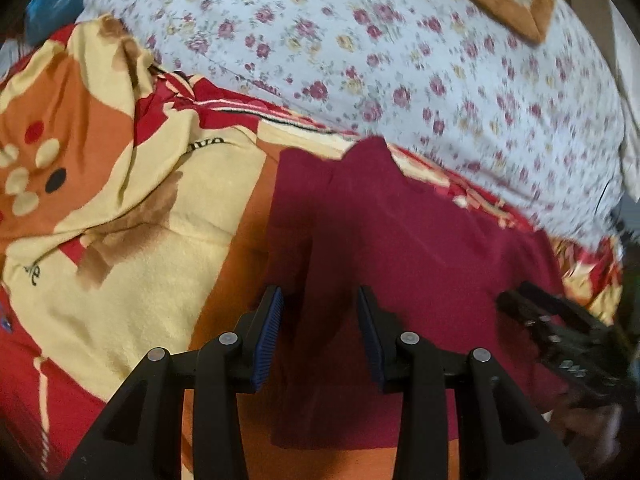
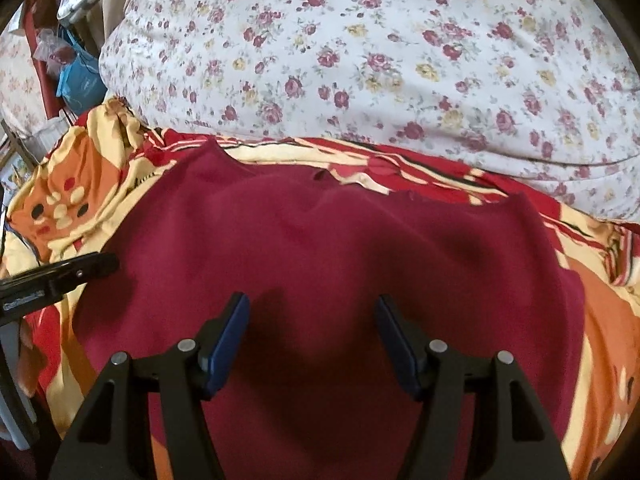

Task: Fold small clothes

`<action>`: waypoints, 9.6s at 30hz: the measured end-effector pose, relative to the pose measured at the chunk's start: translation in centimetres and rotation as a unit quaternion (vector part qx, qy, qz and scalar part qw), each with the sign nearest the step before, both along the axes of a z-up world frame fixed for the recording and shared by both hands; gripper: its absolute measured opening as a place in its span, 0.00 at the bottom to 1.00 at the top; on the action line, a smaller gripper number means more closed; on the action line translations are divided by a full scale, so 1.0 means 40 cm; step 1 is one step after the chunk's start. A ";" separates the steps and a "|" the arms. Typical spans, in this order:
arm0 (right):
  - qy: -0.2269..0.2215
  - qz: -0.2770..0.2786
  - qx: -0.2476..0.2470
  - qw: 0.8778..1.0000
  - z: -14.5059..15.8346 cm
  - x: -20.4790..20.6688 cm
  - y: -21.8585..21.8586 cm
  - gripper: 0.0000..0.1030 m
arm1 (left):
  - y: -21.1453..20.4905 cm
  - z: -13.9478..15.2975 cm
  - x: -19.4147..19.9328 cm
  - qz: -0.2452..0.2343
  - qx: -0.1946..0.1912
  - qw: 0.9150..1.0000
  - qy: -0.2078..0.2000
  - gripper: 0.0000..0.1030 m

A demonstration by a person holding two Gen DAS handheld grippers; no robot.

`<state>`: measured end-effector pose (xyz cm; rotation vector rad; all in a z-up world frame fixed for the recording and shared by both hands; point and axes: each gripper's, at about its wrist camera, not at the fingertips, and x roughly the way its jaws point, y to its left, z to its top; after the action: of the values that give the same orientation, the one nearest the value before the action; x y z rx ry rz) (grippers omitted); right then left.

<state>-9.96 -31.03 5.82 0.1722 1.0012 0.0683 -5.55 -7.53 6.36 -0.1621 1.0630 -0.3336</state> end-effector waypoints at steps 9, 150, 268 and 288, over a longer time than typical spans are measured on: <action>0.005 0.011 -0.012 1.000 -0.055 0.059 0.024 0.70 | 0.041 -0.056 0.055 0.042 -0.017 0.998 0.052 0.43; -0.029 -0.123 0.189 0.974 -0.020 -0.142 -0.450 0.17 | -0.427 -0.045 -0.040 -0.137 -0.067 0.985 0.078 0.47; 0.019 -0.039 0.214 0.976 -0.006 -0.173 -0.169 0.49 | -0.202 0.011 -0.132 -0.147 0.001 0.985 0.090 0.41; -0.004 -0.044 -0.008 0.999 0.110 -0.337 -0.074 0.59 | -0.138 0.103 -0.262 -0.065 0.060 0.994 -0.060 0.54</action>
<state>-23.44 -33.97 10.21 0.2008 0.9857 -0.0193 -16.04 -13.05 10.49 0.0350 0.9745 -0.3910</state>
